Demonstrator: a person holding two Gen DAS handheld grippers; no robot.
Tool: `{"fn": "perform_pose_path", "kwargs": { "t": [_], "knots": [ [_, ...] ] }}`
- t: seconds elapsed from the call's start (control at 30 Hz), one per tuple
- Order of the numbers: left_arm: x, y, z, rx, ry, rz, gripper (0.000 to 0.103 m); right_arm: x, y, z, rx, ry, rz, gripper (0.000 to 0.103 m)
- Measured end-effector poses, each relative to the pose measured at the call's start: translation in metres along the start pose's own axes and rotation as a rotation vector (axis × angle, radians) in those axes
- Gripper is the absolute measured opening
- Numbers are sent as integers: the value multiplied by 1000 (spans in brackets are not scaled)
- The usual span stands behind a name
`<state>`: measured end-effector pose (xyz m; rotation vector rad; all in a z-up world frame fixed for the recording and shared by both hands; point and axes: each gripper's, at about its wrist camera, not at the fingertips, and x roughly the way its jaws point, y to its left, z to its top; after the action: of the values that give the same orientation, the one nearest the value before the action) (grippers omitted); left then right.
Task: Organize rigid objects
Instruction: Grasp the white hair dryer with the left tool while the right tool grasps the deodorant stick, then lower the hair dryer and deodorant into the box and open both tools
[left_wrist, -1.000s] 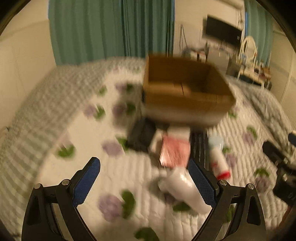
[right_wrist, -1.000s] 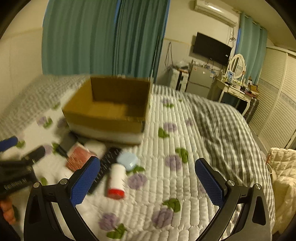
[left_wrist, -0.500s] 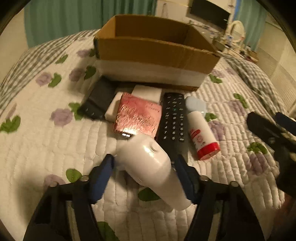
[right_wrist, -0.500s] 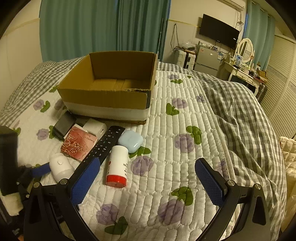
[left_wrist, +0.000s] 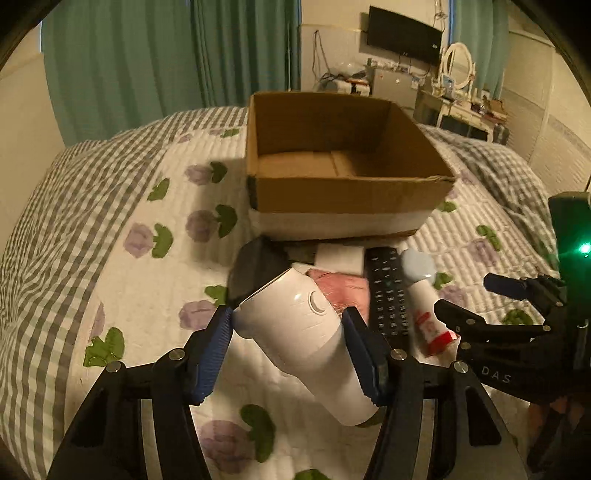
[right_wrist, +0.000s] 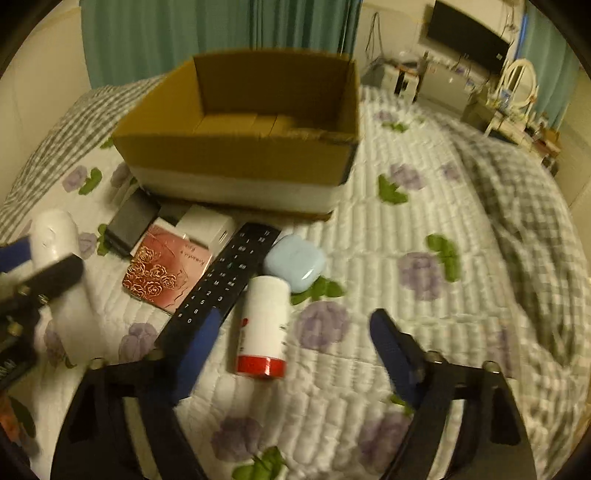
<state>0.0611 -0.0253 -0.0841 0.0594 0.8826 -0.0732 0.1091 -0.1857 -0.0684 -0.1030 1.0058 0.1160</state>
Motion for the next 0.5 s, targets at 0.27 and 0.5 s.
{"fn": "perform_pose_path", "kwargs": {
  "t": [0.27,0.5],
  "knots": [
    [17,10,-6,-24,36,-6,62,39,14,-4,-21,81,25,53],
    [9,8,-10,-9,34,-42,62,55,22,-8,-45,126,22,36]
  ]
}}
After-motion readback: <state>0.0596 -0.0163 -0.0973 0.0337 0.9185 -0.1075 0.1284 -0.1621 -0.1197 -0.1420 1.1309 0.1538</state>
